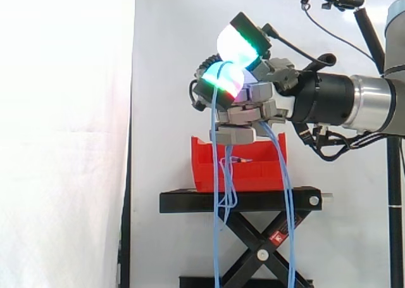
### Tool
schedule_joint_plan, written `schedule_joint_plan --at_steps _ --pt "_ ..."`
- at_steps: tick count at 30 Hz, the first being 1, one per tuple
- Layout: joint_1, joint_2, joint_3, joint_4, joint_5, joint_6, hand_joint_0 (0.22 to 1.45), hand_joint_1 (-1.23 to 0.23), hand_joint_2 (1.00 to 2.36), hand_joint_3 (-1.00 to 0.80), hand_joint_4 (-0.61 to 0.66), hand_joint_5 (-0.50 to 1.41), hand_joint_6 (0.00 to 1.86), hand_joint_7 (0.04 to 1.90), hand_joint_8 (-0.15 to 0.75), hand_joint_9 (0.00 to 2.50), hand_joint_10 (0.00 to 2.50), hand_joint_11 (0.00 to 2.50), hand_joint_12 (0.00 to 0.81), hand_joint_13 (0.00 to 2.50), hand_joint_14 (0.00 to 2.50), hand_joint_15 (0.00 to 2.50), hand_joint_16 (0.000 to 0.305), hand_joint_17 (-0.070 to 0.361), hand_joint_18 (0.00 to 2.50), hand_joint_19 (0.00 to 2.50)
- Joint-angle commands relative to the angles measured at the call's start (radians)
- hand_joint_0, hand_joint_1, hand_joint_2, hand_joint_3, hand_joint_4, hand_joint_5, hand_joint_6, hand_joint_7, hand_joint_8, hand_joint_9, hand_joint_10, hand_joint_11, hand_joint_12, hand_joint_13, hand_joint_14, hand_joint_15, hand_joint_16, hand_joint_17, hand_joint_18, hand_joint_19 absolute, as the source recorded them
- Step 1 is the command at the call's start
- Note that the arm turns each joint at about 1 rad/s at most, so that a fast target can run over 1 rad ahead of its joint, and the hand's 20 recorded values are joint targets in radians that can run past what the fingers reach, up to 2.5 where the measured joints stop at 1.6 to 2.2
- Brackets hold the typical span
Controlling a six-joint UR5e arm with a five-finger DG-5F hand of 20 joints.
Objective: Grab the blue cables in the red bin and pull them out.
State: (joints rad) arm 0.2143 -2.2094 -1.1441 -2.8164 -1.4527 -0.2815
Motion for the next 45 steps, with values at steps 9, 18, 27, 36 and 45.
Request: schedule_joint_plan --at_steps 9,18,27,36,45 --pt "-0.001 0.0 0.0 0.0 0.0 0.0 0.99 -1.05 1.02 -0.54 0.15 0.73 1.26 0.32 0.242 1.61 0.21 1.86 0.314 1.48 0.89 1.41 0.039 0.088 1.17 1.37" --pt "-0.001 0.0 0.0 0.0 0.0 0.0 0.99 -1.05 1.02 -0.54 0.15 0.73 1.26 0.32 0.25 1.62 0.21 1.85 0.322 1.48 0.91 1.4 0.039 0.088 1.16 1.38" --pt "0.0 0.0 0.001 0.0 0.0 0.0 0.98 -1.05 1.02 -0.53 0.15 0.73 1.26 0.33 0.239 1.62 0.19 1.84 0.328 1.47 0.92 1.39 0.039 0.089 1.16 1.37" --pt "0.0 0.0 0.001 0.0 0.0 0.0 0.98 -1.05 1.02 -0.52 0.15 0.73 1.26 0.33 0.248 1.62 0.17 1.85 0.32 1.47 0.92 1.39 0.04 0.089 1.16 1.37" --pt "-0.001 -0.001 0.0 0.0 0.0 0.0 0.98 -1.04 1.02 -0.53 0.15 0.73 1.26 0.33 0.234 1.62 0.14 1.87 0.318 1.48 0.91 1.38 0.039 0.088 1.17 1.38"
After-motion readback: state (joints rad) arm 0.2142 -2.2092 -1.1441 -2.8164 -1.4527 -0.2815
